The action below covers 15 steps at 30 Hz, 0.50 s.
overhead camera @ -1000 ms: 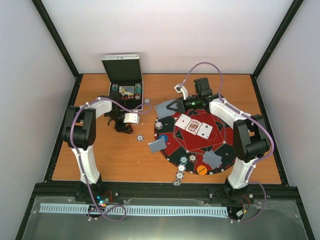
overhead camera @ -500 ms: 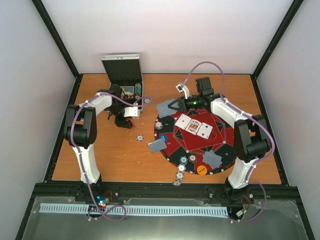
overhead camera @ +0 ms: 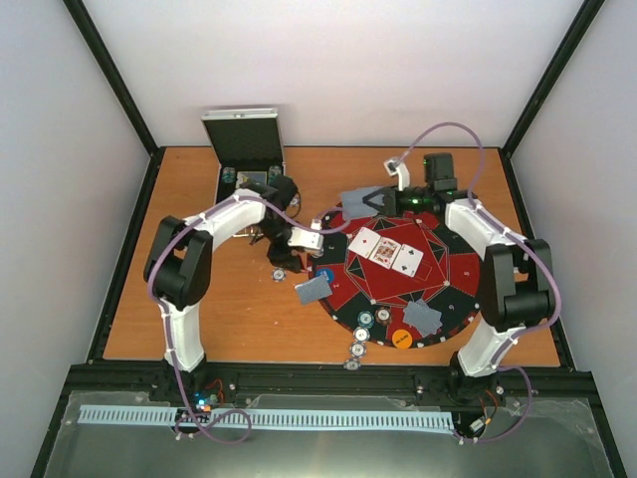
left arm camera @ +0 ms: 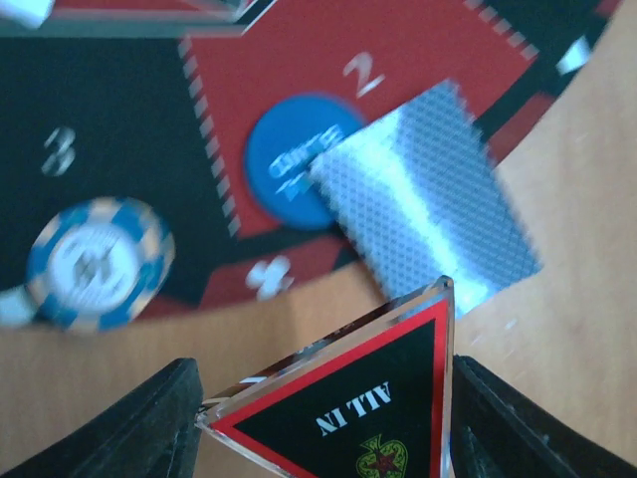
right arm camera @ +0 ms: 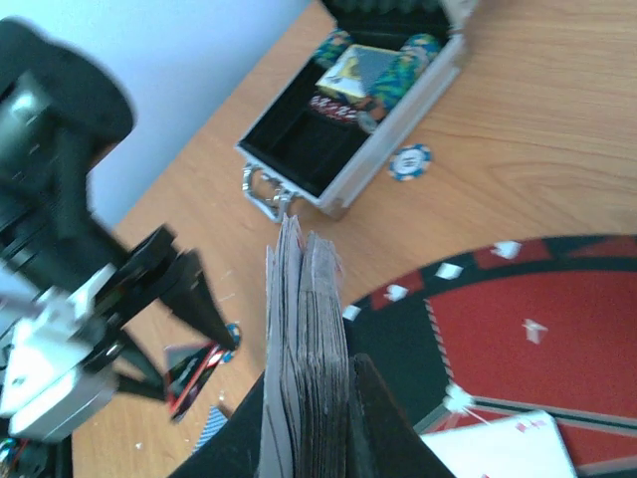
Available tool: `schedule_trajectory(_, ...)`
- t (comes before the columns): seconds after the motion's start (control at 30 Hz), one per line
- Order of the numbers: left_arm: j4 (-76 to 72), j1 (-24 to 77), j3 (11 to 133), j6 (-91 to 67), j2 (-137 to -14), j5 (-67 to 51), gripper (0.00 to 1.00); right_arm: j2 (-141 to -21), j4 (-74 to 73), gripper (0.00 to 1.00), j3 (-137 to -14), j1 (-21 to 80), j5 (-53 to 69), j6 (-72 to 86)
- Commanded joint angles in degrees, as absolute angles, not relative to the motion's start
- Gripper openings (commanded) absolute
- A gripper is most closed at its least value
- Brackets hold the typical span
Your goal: Distribute texas hold em gaming equipment
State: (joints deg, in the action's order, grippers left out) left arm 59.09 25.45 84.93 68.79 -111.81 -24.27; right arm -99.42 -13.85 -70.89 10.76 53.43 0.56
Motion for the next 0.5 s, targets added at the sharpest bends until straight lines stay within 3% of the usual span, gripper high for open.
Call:
schedule_trajectory(0.0, 62.22, 31.97, 86.84, 65.0, -108.81, -26.41, 0.44, -93.77, -8.29, 0.03, -67.15, 6.92, 51.63, 3.58)
schedule_trajectory(0.23, 56.22, 43.24, 87.01, 63.38, -112.15, -24.01, 0.44, -90.18, -6.35, 0.03, -62.34, 5.21, 49.02, 3.36)
schedule_trajectory(0.47, 52.06, 47.96, 89.89, 63.97, -116.17, -23.98, 0.43, -86.53, -4.41, 0.03, -58.89, 5.21, 48.98, 3.41)
